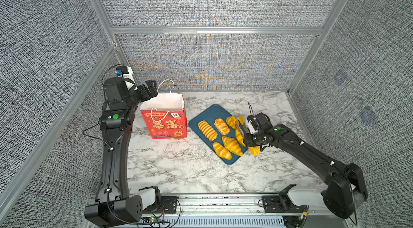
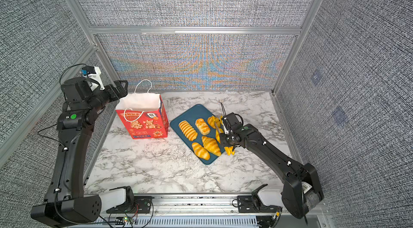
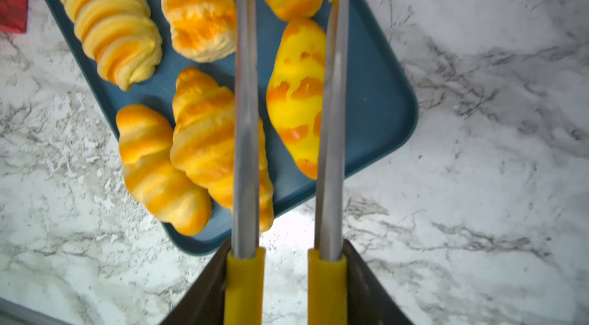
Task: Pack bread into a paper bag
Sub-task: Pick up the fake bread from the plate.
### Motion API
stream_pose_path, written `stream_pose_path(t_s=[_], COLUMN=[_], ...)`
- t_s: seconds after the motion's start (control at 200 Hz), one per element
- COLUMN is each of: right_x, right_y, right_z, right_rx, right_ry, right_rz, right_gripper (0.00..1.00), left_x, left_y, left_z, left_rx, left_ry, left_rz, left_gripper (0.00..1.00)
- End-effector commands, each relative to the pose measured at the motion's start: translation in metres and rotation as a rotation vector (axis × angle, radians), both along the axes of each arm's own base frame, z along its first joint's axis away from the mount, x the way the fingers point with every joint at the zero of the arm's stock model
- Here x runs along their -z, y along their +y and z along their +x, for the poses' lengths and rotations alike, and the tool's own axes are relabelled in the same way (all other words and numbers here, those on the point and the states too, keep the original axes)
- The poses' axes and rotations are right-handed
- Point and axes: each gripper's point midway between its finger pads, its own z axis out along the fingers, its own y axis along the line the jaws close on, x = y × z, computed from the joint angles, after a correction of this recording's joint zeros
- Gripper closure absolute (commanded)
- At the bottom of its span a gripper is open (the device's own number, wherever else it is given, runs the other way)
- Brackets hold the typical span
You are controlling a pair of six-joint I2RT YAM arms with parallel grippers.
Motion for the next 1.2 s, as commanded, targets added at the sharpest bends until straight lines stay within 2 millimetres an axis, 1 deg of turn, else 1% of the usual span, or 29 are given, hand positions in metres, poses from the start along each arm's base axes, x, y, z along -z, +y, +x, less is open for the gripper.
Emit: stream_pose_path(t_s=[0.0,0.05,0.095,0.14,0.225,0.29,0.37,0.506,0.666,0.761,0.811,0.911,1.061,1.196], right_x=[0.003,0.005,0.005,0.005,0.002,0.000,-0.001,-0.001,0.000,-0.001,-0.003,-0.006,-0.007,-0.001], right_y=[0.007,0.010,0.008,0.010,0.010,0.004,-0.002,-0.010,-0.009,-0.004,0.002,0.009,0.011,0.015], right_z=[-0.021,-0.029,-0.032,-0.035,-0.036,-0.035,-0.030,-0.013,0.008,0.017,0.018,0.017,0.016,0.016], right_rx=[0.044,0.034,0.048,0.047,0.056,0.076,0.101,0.126,0.117,0.098,0.079,0.064,0.059,0.048], right_ry=[0.044,0.058,0.056,0.055,0.034,0.017,-0.019,-0.067,-0.094,-0.093,-0.085,-0.087,-0.089,-0.080], right_rz=[0.015,0.007,-0.016,-0.008,0.011,-0.004,-0.021,-0.036,-0.023,-0.017,-0.002,0.015,0.027,0.041], right_gripper=[0.41,0.40,0.40,0.40,0.39,0.39,0.39,0.39,0.39,0.39,0.39,0.39,0.38,0.38], left_x=[-0.008,-0.008,-0.009,-0.009,-0.010,-0.009,-0.009,-0.007,-0.006,-0.006,-0.006,-0.007,-0.008,-0.008], left_y=[-0.002,-0.004,-0.004,-0.005,-0.007,-0.009,-0.011,-0.012,-0.011,-0.011,-0.010,-0.011,-0.011,-0.011], left_z=[-0.002,-0.003,-0.003,-0.004,-0.004,-0.004,-0.004,-0.002,-0.001,-0.001,-0.001,-0.003,-0.005,-0.005], left_rx=[0.006,0.010,0.012,0.014,0.020,0.026,0.033,0.036,0.033,0.033,0.031,0.030,0.029,0.031], left_ry=[-0.024,-0.024,-0.027,-0.028,-0.030,-0.028,-0.028,-0.023,-0.020,-0.019,-0.019,-0.021,-0.023,-0.023], left_rz=[0.007,0.006,0.009,0.010,0.008,0.008,0.007,0.006,0.010,0.013,0.017,0.021,0.026,0.028], left_gripper=[0.00,0.00,0.00,0.00,0.00,0.00,0.00,0.00,0.00,0.00,0.00,0.00,0.00,0.00])
